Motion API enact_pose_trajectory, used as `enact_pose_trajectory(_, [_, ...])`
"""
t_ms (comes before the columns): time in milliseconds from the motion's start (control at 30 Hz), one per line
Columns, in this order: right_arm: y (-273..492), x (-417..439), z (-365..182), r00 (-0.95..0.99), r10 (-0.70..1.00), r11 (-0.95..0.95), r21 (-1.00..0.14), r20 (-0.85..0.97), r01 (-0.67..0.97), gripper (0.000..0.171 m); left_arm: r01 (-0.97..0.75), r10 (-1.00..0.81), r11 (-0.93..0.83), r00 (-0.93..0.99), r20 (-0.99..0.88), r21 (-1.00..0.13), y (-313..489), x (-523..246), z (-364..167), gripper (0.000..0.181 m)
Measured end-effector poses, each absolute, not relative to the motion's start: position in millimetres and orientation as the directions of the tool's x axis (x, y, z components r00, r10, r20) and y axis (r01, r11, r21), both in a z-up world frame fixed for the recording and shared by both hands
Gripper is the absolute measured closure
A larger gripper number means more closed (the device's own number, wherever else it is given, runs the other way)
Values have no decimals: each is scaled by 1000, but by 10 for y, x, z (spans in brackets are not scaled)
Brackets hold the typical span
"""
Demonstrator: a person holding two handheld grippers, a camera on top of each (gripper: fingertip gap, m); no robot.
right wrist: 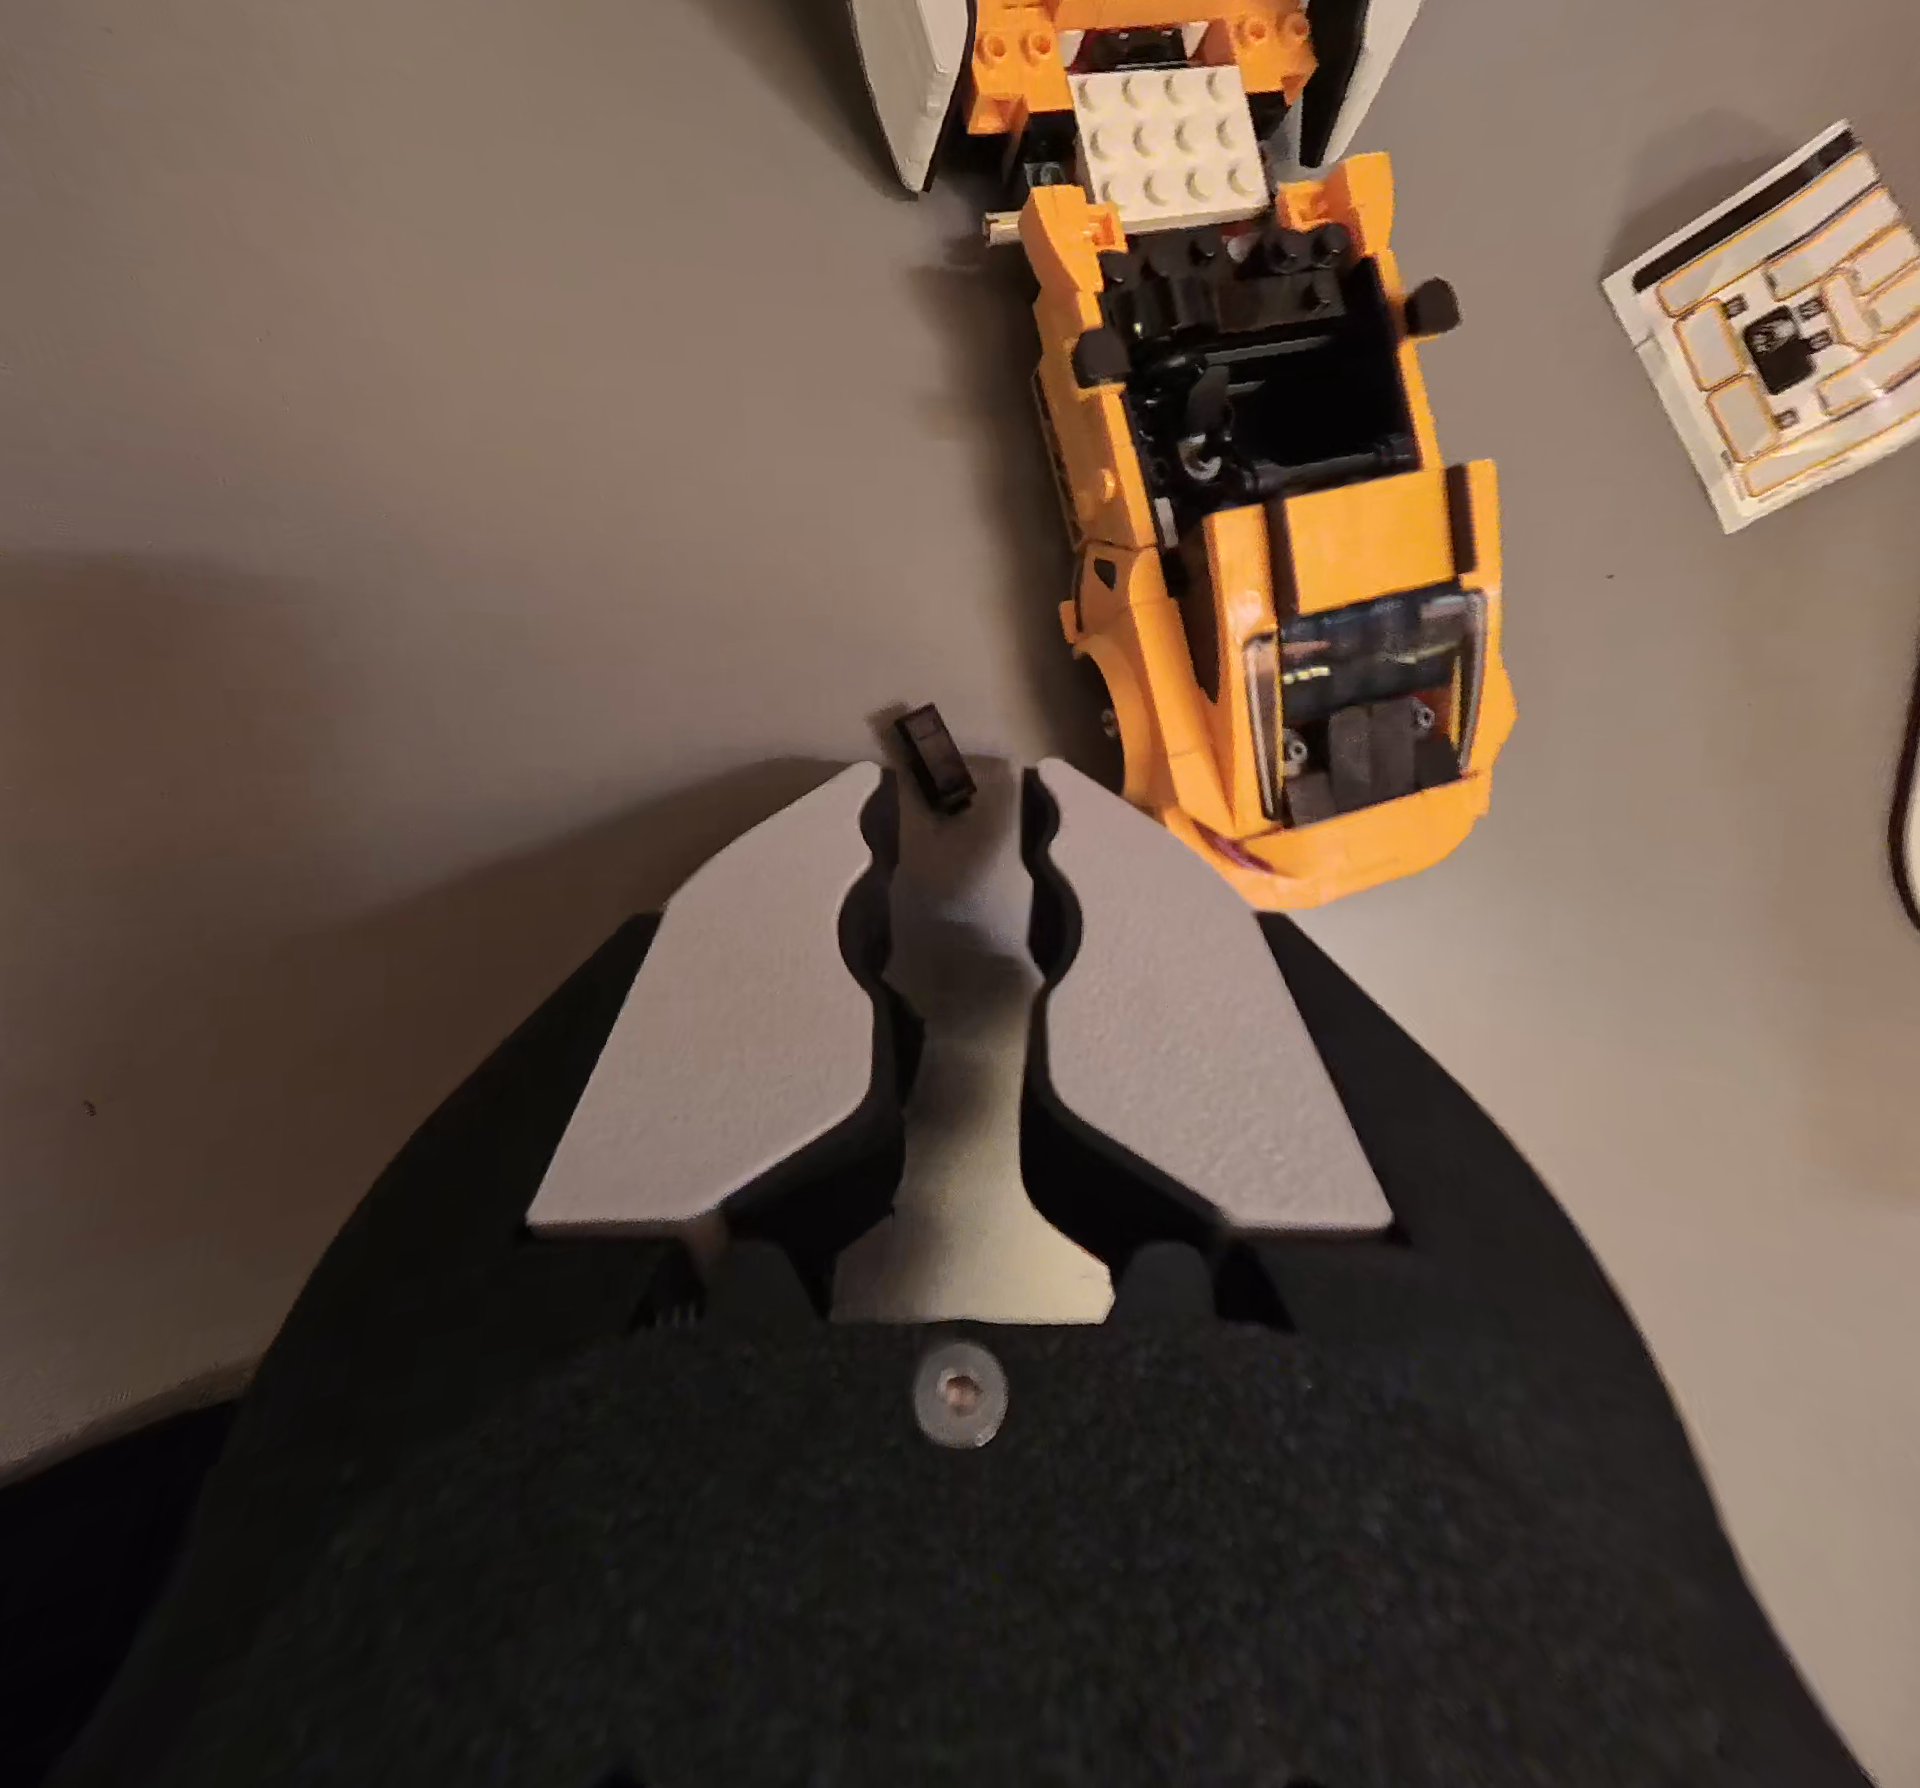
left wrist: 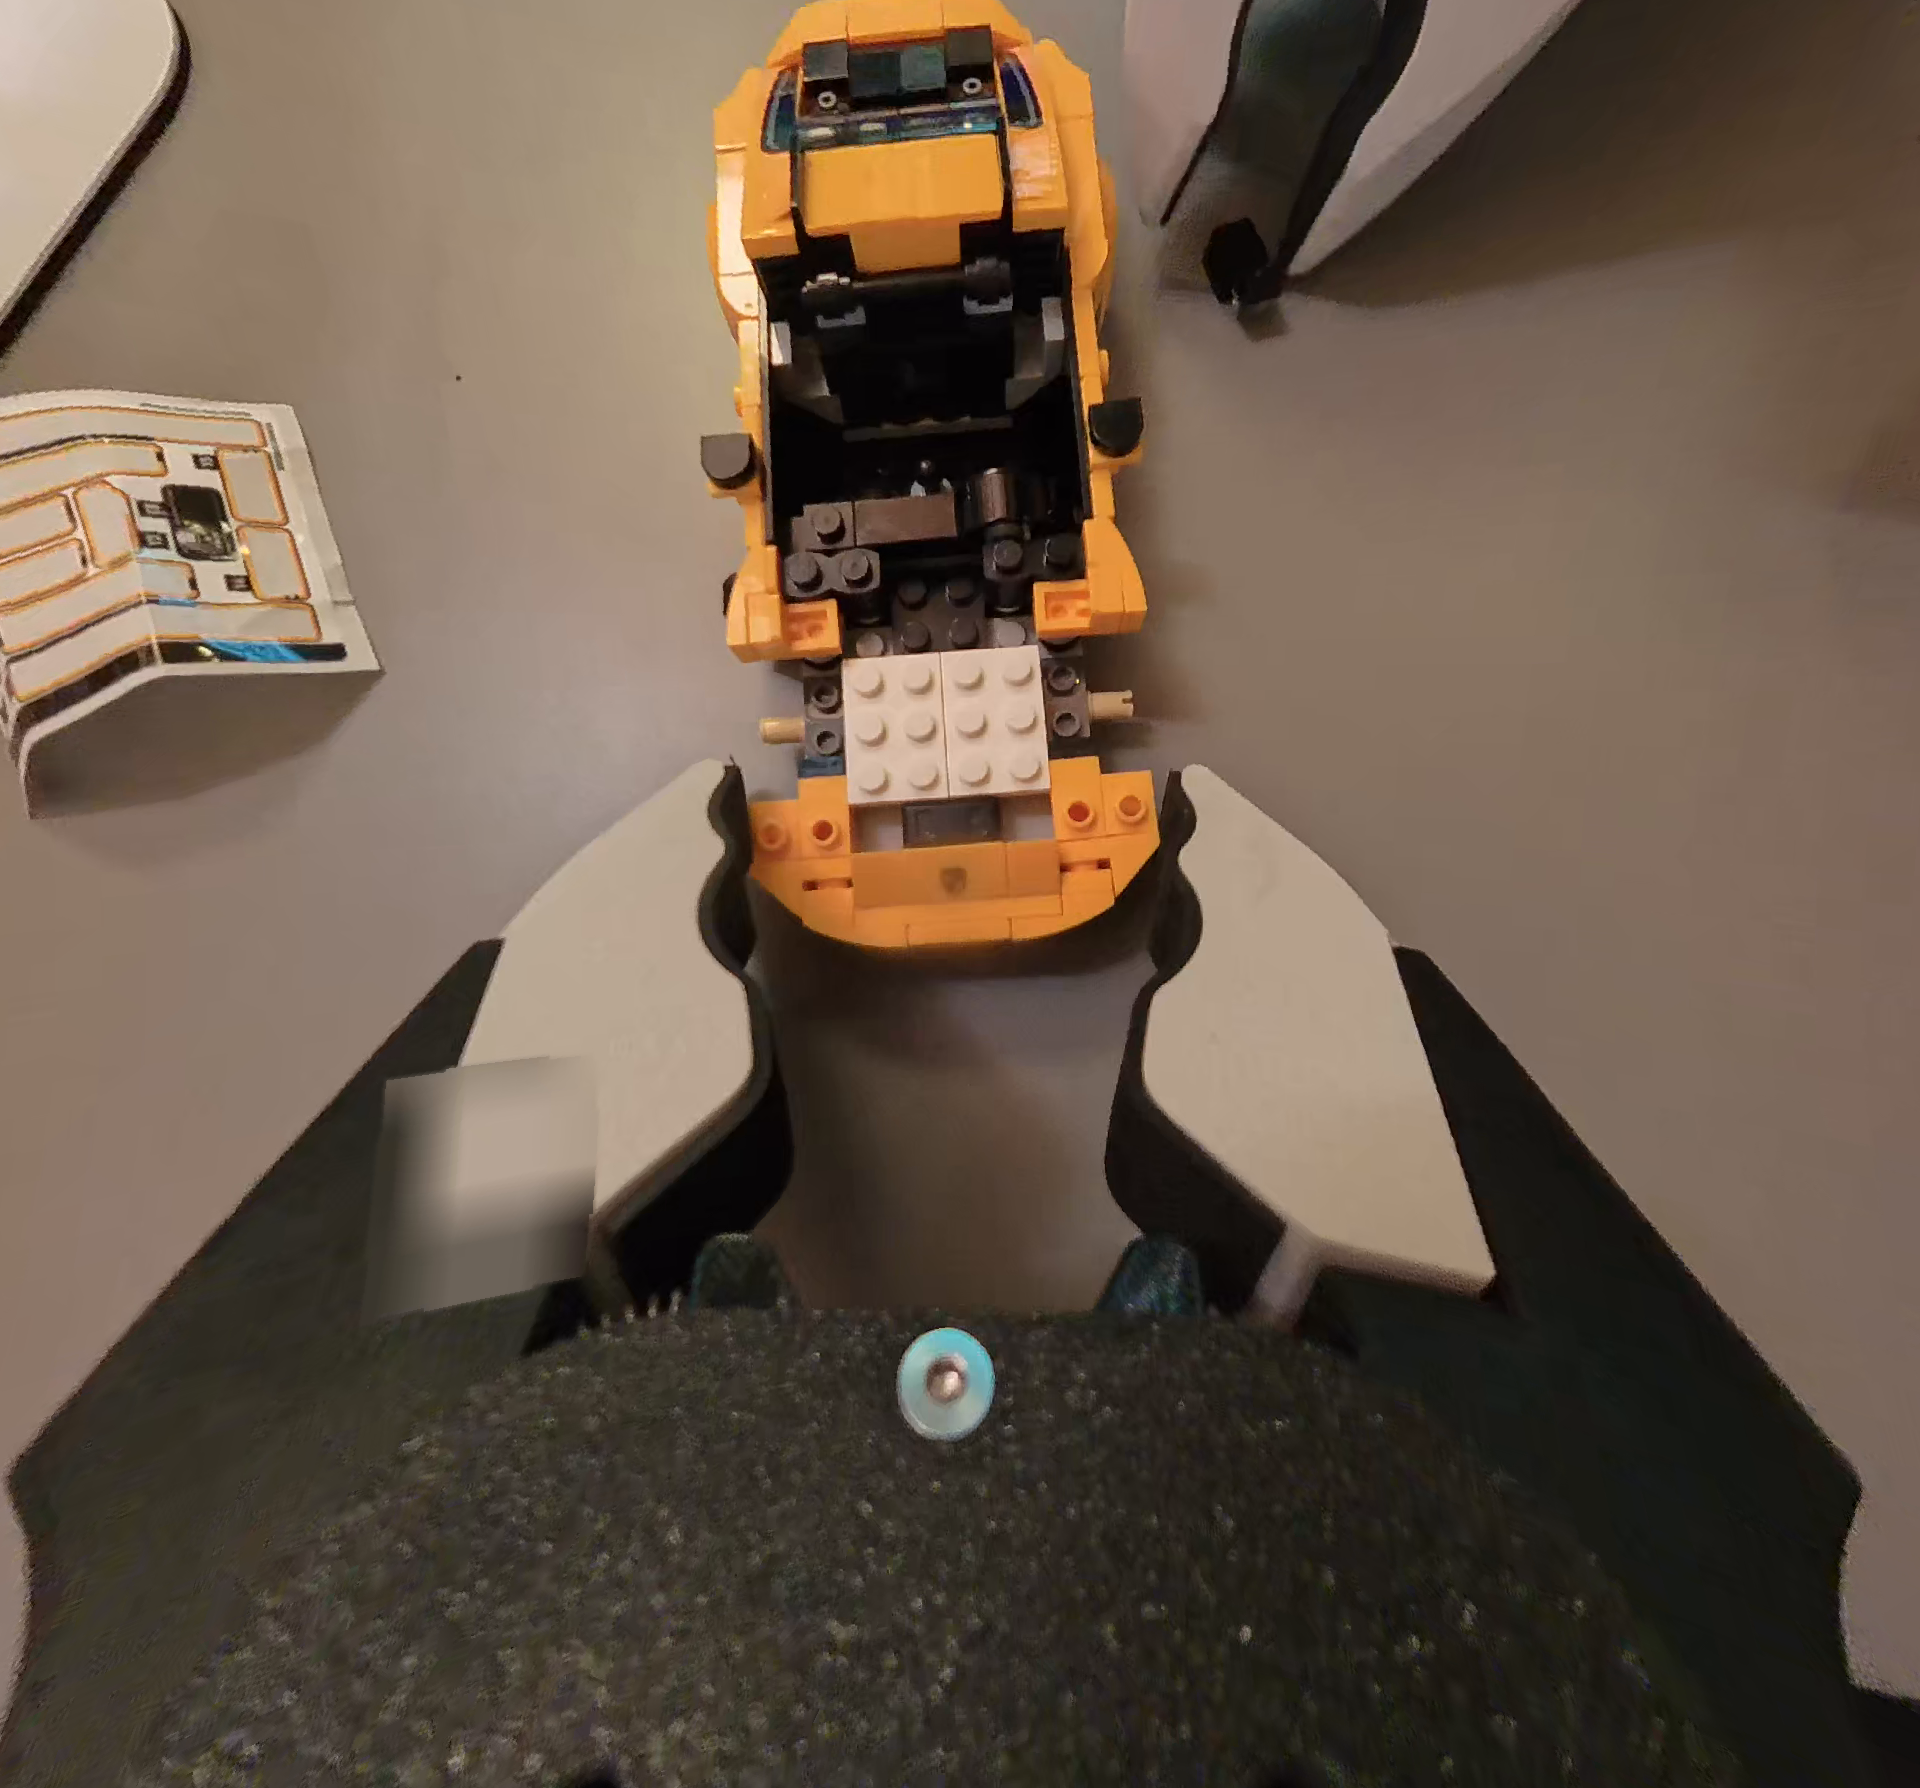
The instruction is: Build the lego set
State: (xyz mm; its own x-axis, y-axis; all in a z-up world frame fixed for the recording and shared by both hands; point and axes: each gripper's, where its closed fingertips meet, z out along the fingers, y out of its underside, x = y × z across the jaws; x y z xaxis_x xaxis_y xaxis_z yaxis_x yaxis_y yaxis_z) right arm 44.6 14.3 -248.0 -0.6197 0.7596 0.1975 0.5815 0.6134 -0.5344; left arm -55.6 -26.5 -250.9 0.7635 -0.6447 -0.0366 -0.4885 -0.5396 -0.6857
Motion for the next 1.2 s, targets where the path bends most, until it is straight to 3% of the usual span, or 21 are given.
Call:
enact_pose_trajectory(33, [117,431,-2479,-620,763,602,-553,183,576,152,-487,-642,-540,765,-37,-687,-257,-543,-2510,107])
enact_pose_trajectory(167, [58,429,-2482,-625,769,570,-588,136,574,162,-474,-638,-537,769,-31,-698,-243,-495,-2504,107])
enact_pose_trajectory(433, [-27,264,-2064,-554,832,338,-806,15,486,163,-452,-652,-497,758,-25,-741,-279,-509,-2373,107])
enact_pose_trajectory(567, [-46,208,-1992,-527,849,255,-840,-43,479,163,-494,-674,-466,736,-68,-734,-304,-494,-2367,112])
enact_pose_trajectory(700, [42,186,-1949,-495,867,215,-857,-53,468,162,-520,-685,-506,727,-47,-688,-344,-475,-2518,94])
enact_pose_trajectory(767, [101,170,-1913,-472,879,183,-867,-67,464,162,-511,-672,-505,738,-54,-696,-307,-470,-2512,95])
enact_pose_trajectory(867, [178,145,-1905,-436,896,152,-870,-78,468,162,-532,-660,-485,743,-109,-694,-263,-483,-2486,109])
enact_pose_trajectory(967, [220,130,-1891,-415,906,131,-874,-86,467,162,-544,-658,-494,744,-117,-678,-273,-487,-2483,109])
enact_pose_trajectory(1200, [550,187,-1555,-324,945,77,-934,-42,348,162,-203,-592,-675,723,357,-709,-400,-314,-2281,110])
